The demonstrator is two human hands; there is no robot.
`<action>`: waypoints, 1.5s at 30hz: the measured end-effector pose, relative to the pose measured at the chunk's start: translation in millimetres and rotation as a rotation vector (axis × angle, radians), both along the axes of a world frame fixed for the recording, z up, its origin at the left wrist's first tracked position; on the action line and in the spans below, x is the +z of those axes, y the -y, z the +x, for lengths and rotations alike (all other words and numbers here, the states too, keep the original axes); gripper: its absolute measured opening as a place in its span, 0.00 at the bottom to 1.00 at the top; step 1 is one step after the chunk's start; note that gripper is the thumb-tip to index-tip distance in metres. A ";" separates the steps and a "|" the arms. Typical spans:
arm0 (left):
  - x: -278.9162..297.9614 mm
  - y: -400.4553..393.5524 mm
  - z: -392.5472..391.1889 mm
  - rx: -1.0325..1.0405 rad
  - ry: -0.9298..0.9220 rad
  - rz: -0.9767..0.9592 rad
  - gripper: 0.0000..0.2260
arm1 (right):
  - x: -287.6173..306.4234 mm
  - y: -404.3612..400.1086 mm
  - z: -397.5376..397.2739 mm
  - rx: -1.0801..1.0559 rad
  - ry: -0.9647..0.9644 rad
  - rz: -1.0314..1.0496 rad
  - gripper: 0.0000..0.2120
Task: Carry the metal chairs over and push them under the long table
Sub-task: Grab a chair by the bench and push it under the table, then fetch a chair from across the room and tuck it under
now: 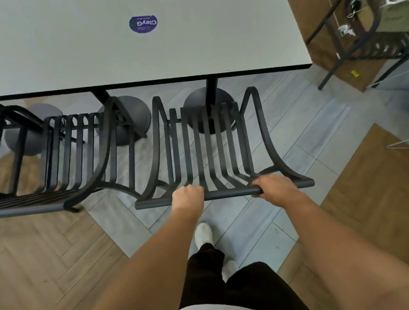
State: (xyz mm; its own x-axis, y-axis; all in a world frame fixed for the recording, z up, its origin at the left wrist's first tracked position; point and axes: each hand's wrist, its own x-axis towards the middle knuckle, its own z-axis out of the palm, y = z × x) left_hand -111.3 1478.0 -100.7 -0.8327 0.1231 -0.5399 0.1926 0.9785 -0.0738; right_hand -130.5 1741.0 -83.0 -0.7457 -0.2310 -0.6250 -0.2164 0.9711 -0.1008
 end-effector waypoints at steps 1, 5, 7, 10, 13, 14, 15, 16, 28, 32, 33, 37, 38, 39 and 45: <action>0.0 1.2 -7.6 0.002 -0.001 0.009 0.13 | 0.0 1.2 -7.7 -0.002 -0.004 0.003 0.07; -1.6 8.1 -29.1 0.000 -0.009 0.024 0.13 | -3.1 5.3 -26.4 0.004 0.004 -0.001 0.07; -2.7 9.6 -35.6 -0.007 -0.011 0.028 0.13 | -6.4 4.8 -29.9 0.008 -0.010 -0.002 0.07; -2.2 10.2 -45.5 -0.018 -0.015 0.020 0.13 | -7.8 4.3 -36.8 0.026 -0.024 -0.009 0.07; -0.2 9.4 -56.9 -0.026 -0.013 0.008 0.14 | -10.1 3.0 -44.9 0.027 -0.031 -0.023 0.07; 0.2 8.3 -61.2 -0.023 -0.011 0.007 0.14 | -10.8 1.9 -48.4 0.021 -0.033 -0.028 0.08; 0.2 7.9 -64.9 -0.021 -0.010 0.005 0.14 | -12.3 1.5 -51.5 0.015 -0.039 -0.031 0.08; 0.7 7.9 -68.5 -0.015 -0.008 0.002 0.14 | -13.6 1.5 -54.6 0.013 -0.043 -0.032 0.08; 21.4 4.8 -85.1 0.082 0.168 0.151 0.12 | 0.0 -0.6 -64.4 -0.127 0.066 -0.099 0.15; 34.0 3.8 -89.2 0.144 0.322 0.267 0.26 | 21.3 -8.8 -68.0 -0.256 0.135 -0.199 0.28; 36.4 0.7 -89.6 0.162 0.340 0.293 0.30 | 25.9 -12.6 -69.5 -0.288 0.120 -0.209 0.30; 40.0 -29.3 -96.4 0.208 0.315 0.369 0.37 | 37.8 -38.5 -78.2 -0.431 0.019 -0.269 0.25; 42.2 -42.5 -100.3 0.219 0.309 0.388 0.37 | 39.7 -48.2 -81.3 -0.442 -0.002 -0.263 0.24; 44.5 -56.1 -104.6 0.219 0.303 0.407 0.36 | 40.5 -59.0 -84.7 -0.449 -0.020 -0.251 0.23; 52.8 -154.8 -147.8 0.222 0.280 0.488 0.26 | 33.3 -145.5 -110.9 -0.351 -0.051 -0.120 0.23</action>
State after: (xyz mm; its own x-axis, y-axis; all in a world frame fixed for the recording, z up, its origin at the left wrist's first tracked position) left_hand -259.1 1632.8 -47.8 -0.7014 0.2513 -0.6670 -0.0724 0.9058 0.4174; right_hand -241.3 1886.4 -49.8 -0.8217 -0.0253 -0.5693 0.1198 0.9690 -0.2159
